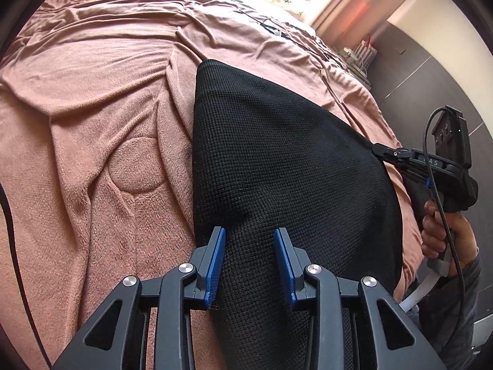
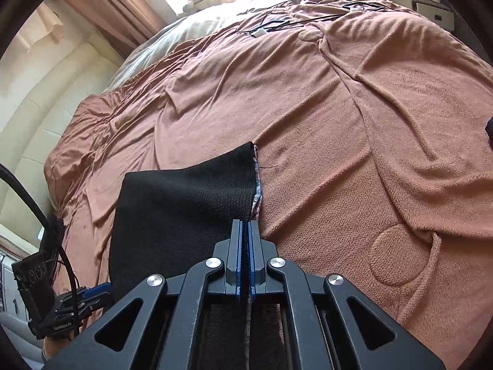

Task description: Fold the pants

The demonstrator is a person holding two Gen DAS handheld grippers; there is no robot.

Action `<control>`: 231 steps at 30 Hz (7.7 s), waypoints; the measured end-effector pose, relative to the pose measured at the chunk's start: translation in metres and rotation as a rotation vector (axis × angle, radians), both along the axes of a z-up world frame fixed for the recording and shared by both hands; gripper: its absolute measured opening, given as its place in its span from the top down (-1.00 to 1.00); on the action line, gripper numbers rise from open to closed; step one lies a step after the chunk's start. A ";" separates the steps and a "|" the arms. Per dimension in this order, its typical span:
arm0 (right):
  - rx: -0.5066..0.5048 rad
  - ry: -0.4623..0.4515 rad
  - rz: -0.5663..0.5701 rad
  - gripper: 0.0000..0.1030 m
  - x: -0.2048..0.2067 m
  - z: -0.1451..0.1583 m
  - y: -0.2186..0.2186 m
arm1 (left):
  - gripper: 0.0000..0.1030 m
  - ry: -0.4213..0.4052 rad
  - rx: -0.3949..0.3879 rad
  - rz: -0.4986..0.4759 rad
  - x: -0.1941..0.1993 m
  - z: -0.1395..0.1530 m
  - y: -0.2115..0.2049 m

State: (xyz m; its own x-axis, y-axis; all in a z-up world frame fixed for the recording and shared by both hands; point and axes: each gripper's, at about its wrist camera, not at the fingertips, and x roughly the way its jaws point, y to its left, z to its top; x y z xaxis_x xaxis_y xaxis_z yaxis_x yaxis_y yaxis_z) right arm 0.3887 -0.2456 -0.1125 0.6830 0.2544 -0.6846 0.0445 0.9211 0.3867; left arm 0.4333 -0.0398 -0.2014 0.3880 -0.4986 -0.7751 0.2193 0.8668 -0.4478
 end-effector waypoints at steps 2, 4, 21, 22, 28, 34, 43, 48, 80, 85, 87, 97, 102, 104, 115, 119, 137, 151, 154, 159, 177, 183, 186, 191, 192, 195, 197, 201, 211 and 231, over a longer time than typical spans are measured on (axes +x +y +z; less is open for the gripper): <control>-0.002 -0.006 0.005 0.82 -0.007 0.003 -0.002 | 0.31 0.000 -0.001 -0.001 0.000 0.000 0.000; 0.002 -0.005 0.017 0.28 -0.014 0.002 -0.002 | 0.31 0.001 -0.004 -0.001 0.000 0.000 -0.001; 0.037 0.068 0.132 -0.32 -0.045 -0.021 0.002 | 0.31 0.029 -0.002 -0.008 -0.025 0.000 -0.004; 0.038 0.077 0.146 -0.32 -0.046 -0.023 0.003 | 0.31 0.030 0.000 -0.010 -0.026 0.000 -0.005; -0.003 0.136 0.152 -0.32 -0.050 -0.038 0.008 | 0.31 0.053 0.000 -0.019 -0.037 -0.004 -0.006; 0.029 0.133 0.116 -0.18 -0.055 -0.038 -0.001 | 0.27 0.060 -0.018 -0.009 -0.043 -0.003 -0.002; 0.080 0.118 0.098 -0.17 -0.065 -0.046 -0.007 | 0.25 0.112 -0.154 0.071 -0.032 -0.012 0.023; 0.104 0.117 0.095 -0.17 -0.067 -0.049 -0.010 | 0.25 0.144 -0.213 0.098 -0.028 -0.018 0.030; 0.073 0.113 0.084 0.02 -0.075 -0.045 -0.005 | 0.71 0.271 -0.259 0.085 -0.049 -0.025 0.040; 0.090 0.105 0.075 0.10 -0.080 -0.045 -0.005 | 0.84 0.253 -0.269 0.082 -0.056 -0.014 0.045; 0.098 0.105 0.072 0.10 -0.081 -0.046 -0.005 | 0.84 0.245 -0.265 0.075 -0.059 -0.008 0.048; 0.170 0.092 0.129 0.22 -0.103 -0.054 0.008 | 0.85 0.229 -0.218 0.083 -0.080 0.013 0.072; 0.210 0.107 0.205 0.22 -0.112 -0.060 0.021 | 0.85 0.246 -0.159 0.100 -0.087 0.013 0.088; 0.238 0.123 0.230 0.22 -0.113 -0.065 0.022 | 0.85 0.263 -0.151 0.106 -0.090 0.011 0.094; 0.430 0.059 0.102 -0.35 -0.110 -0.070 -0.037 | 0.13 0.243 -0.067 0.121 -0.068 0.011 0.098; 0.512 0.061 0.055 -0.35 -0.098 -0.083 -0.058 | 0.13 0.229 -0.066 0.117 -0.050 0.011 0.094; 0.563 0.087 0.020 -0.37 -0.031 -0.098 -0.035 | 0.13 0.232 -0.074 0.085 0.027 -0.004 0.076; 0.520 -0.014 0.065 -0.22 -0.056 -0.077 -0.024 | 0.13 0.243 -0.152 0.059 0.050 -0.018 0.072; 0.478 0.027 0.034 -0.23 -0.056 -0.084 -0.021 | 0.13 0.246 -0.161 0.050 0.053 -0.019 0.069; 0.530 0.102 0.012 -0.28 -0.052 -0.095 -0.021 | 0.13 0.245 -0.169 0.040 0.055 -0.020 0.066; 0.521 0.020 0.015 0.20 -0.059 -0.088 -0.017 | 0.13 0.239 -0.218 0.034 0.065 -0.022 0.063; 0.561 0.088 0.023 -0.02 -0.043 -0.103 -0.020 | 0.13 0.231 -0.220 0.038 0.071 -0.023 0.062; 0.552 0.091 0.035 -0.03 -0.034 -0.101 -0.018 | 0.22 0.223 -0.235 0.050 0.072 -0.025 0.061; 0.505 0.056 0.029 0.21 -0.039 -0.093 -0.015 | 0.67 0.180 -0.202 0.044 0.069 -0.018 0.058; 0.486 0.042 0.035 0.24 -0.040 -0.089 -0.013 | 0.71 0.169 -0.199 0.043 0.068 -0.015 0.058; 0.447 -0.006 0.057 0.31 -0.045 -0.077 -0.005 | 0.80 0.141 -0.195 0.038 0.064 -0.006 0.058; 0.432 -0.034 0.071 0.35 -0.049 -0.071 -0.001 | 0.83 0.124 -0.201 0.039 0.060 0.000 0.058; 0.392 -0.083 0.093 0.39 -0.059 -0.063 0.007 | 0.83 0.083 -0.195 0.045 0.051 0.015 0.057; 0.309 -0.196 0.129 0.43 -0.101 -0.042 0.023 | 0.84 -0.004 -0.220 0.051 0.021 0.057 0.063; 0.235 -0.447 0.183 0.46 -0.205 0.026 0.058 | 0.84 -0.251 -0.214 0.080 -0.058 0.190 0.095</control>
State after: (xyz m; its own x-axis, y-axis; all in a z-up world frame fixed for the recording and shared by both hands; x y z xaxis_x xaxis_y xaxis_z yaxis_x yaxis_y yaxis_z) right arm 0.1839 -0.1875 -0.0860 0.8250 0.5079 -0.2478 -0.3245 0.7848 0.5280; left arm 0.3754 0.0550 -0.0116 0.5976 -0.6004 -0.5314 0.2812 0.7776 -0.5623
